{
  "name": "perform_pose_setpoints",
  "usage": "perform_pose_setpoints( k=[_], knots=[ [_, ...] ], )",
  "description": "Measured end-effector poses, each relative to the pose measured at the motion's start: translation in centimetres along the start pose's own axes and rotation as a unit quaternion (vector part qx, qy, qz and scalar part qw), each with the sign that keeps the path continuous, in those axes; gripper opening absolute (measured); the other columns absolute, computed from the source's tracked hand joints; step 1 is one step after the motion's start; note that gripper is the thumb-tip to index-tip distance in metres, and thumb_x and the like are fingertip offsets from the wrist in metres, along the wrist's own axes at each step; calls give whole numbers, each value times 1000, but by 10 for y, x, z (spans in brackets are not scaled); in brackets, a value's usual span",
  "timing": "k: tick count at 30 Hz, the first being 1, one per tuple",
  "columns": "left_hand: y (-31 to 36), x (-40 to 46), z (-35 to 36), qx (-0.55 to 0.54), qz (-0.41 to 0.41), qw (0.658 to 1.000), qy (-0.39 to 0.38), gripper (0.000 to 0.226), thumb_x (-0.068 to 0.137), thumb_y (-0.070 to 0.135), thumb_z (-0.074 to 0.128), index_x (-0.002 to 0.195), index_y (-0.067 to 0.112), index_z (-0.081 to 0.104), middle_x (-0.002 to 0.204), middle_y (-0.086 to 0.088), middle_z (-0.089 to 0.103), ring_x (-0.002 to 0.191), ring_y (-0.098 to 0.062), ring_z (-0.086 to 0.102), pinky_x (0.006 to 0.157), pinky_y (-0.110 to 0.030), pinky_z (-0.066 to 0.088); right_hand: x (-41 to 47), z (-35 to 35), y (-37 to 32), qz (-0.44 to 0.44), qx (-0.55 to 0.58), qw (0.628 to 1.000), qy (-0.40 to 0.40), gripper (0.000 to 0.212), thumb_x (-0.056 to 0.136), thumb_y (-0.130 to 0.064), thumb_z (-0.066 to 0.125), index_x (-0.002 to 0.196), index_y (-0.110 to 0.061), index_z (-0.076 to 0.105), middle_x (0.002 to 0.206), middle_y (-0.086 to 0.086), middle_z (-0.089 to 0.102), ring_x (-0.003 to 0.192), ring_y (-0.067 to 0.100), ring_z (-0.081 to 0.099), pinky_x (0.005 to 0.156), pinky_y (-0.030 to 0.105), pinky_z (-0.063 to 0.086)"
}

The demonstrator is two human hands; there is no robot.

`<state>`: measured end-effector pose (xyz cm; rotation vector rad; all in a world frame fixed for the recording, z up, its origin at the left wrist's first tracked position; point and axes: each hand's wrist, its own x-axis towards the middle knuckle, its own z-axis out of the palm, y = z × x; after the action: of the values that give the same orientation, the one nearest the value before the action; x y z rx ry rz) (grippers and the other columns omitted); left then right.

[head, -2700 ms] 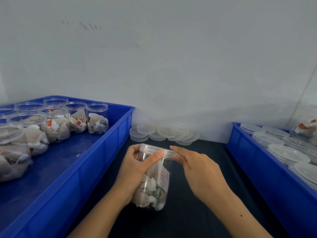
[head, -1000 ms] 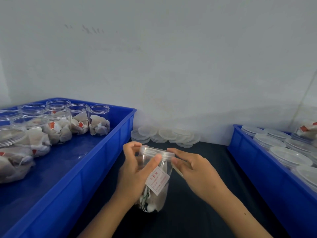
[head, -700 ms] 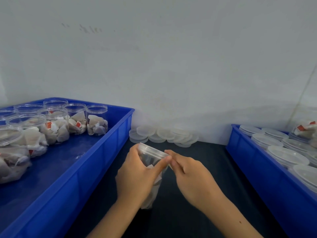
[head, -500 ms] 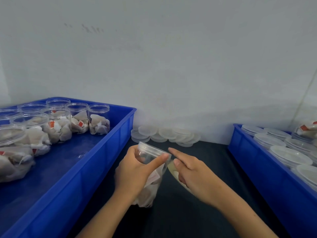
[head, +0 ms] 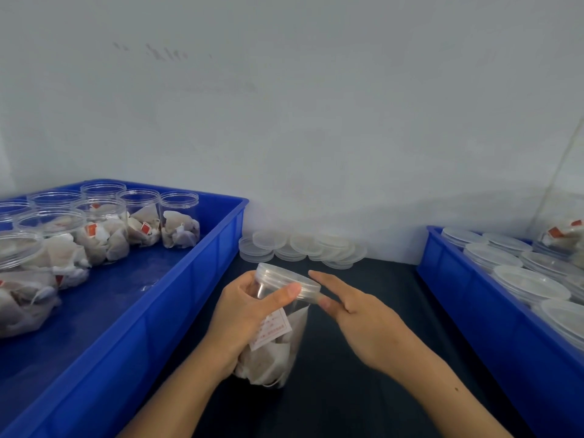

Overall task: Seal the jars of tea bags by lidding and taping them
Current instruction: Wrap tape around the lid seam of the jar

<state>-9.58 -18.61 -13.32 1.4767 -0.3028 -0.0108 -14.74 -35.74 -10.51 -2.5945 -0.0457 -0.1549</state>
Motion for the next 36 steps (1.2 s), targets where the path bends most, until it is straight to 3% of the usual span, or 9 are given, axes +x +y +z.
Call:
perform_pose_setpoints(
  k=[7,10,13,16,20,24,27,30,36],
  knots=[
    [-9,7,-7,14,8,1000,-23,77,44,59,75,111,31,49,102,7,70,83,5,68,59,-8,49,0,4,-4,-23,-28,998,58,38,102,-45,35,138,-54,35,99,-14,60,82,7,58,75,23,47],
    [-12,1,-5,93,63,994,3,65,61,74,64,110,36,45,108,11,65,88,0,67,64,-14,51,0,5,-7,-27,-33,996,76,39,102,-43,36,140,-49,37,109,-13,63,93,8,60,82,24,48],
    [-16,-4,3,325,203,914,132,72,76,83,37,121,27,45,113,15,47,95,-3,54,66,-15,43,0,9,-9,-23,-43,995,87,40,102,-42,35,142,-44,37,116,-12,64,99,9,60,82,25,48],
    [-15,-9,17,411,171,883,148,100,61,97,29,134,29,29,119,16,32,100,2,37,72,-20,36,-3,14,-10,-23,-64,992,103,41,103,-39,33,144,-41,35,102,-10,65,83,7,60,66,19,44],
    [-12,-4,15,322,98,933,126,80,45,94,47,110,49,33,94,33,42,85,11,43,66,-15,32,-4,16,-10,-38,-62,994,82,43,105,-36,29,147,-35,31,101,-8,65,86,8,61,73,22,46],
    [-9,-2,9,275,76,951,122,78,36,96,47,98,51,33,89,33,46,81,16,44,64,-12,34,-3,10,-8,-21,16,999,25,46,104,-37,29,150,-34,27,113,-9,61,102,7,56,87,23,42],
    [-11,-1,5,198,59,970,129,83,35,89,61,105,47,50,100,24,61,92,8,56,73,-21,47,0,8,-4,9,110,993,-28,47,102,-44,34,147,-41,25,70,-10,61,67,-2,57,73,23,44],
    [-10,2,-1,151,39,983,100,81,43,73,73,111,30,65,102,10,71,97,-7,65,84,-37,56,1,11,0,2,129,991,-39,46,100,-48,36,144,-46,26,57,-8,54,51,-3,51,63,21,39],
    [-4,1,-1,5,21,1000,19,59,42,53,78,92,22,74,86,6,76,77,-1,70,57,-7,48,3,5,10,-49,0,998,26,37,100,-50,33,136,-52,33,62,-4,48,60,9,47,67,29,44]
  ],
)
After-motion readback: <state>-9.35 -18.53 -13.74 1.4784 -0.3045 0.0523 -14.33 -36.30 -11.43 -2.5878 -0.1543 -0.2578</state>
